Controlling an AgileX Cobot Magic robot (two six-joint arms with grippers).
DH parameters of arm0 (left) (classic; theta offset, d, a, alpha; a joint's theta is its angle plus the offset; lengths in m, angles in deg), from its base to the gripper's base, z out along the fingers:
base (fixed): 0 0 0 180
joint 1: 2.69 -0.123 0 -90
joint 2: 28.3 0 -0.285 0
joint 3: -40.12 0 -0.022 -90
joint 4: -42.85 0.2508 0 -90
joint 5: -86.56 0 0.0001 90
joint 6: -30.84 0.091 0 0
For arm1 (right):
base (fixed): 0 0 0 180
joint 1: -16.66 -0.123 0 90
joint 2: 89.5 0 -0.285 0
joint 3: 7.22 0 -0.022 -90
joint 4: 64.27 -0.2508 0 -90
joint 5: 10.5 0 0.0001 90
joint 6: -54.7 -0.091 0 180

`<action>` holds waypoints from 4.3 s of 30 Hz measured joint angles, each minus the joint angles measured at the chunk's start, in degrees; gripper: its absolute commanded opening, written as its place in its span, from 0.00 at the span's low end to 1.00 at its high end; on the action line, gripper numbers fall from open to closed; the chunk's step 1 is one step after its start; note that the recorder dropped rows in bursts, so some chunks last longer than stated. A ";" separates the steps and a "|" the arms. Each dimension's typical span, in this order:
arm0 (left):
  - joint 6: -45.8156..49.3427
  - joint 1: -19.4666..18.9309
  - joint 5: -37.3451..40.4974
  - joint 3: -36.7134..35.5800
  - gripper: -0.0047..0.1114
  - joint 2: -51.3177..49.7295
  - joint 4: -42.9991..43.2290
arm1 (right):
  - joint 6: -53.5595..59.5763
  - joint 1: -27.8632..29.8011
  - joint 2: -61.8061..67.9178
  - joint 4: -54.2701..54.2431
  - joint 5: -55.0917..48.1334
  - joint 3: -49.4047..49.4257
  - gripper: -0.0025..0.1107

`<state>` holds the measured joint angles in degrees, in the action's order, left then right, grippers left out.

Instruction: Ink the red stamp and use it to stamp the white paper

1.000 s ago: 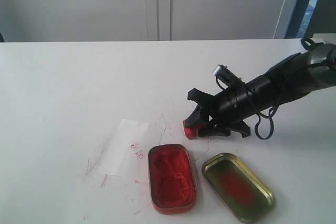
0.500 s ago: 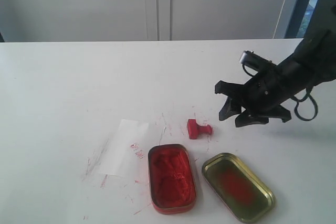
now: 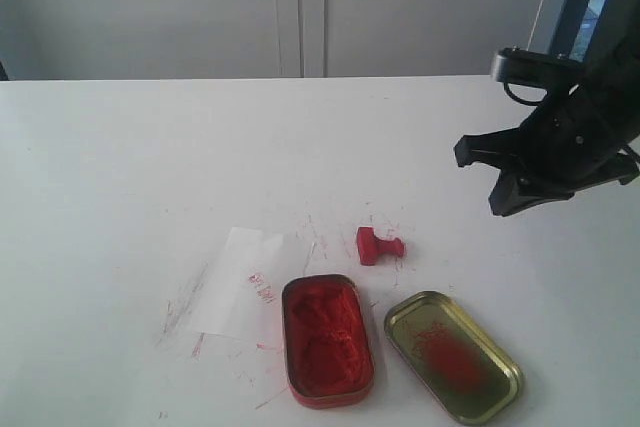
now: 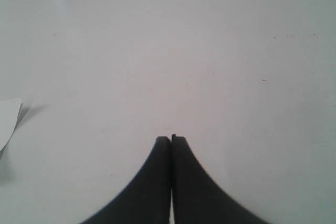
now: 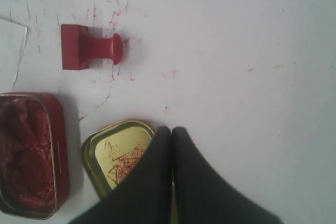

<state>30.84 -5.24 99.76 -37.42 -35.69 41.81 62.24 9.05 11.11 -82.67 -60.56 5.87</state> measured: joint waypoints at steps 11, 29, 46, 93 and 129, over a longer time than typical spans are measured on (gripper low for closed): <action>0.00 0.00 0.00 0.00 0.04 0.00 0.00 | 0.00 0.00 -0.27 2.32 -4.04 0.03 0.02; 0.00 0.00 0.00 0.00 0.04 0.00 0.00 | -17.45 0.00 -0.27 23.51 -10.24 0.12 0.02; 0.00 0.00 0.00 0.00 0.04 0.00 0.00 | -7.54 7.61 -0.27 11.47 -11.25 0.12 0.02; 0.00 0.00 0.00 0.00 0.04 0.00 0.00 | -6.99 12.65 -58.39 16.85 -3.40 20.57 0.02; 0.00 0.00 0.00 0.00 0.04 0.00 0.00 | -6.99 12.65 -62.80 16.98 22.21 31.23 0.02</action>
<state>30.84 -5.24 99.76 -37.42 -35.69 41.81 55.24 21.70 -51.68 -65.69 -38.35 37.10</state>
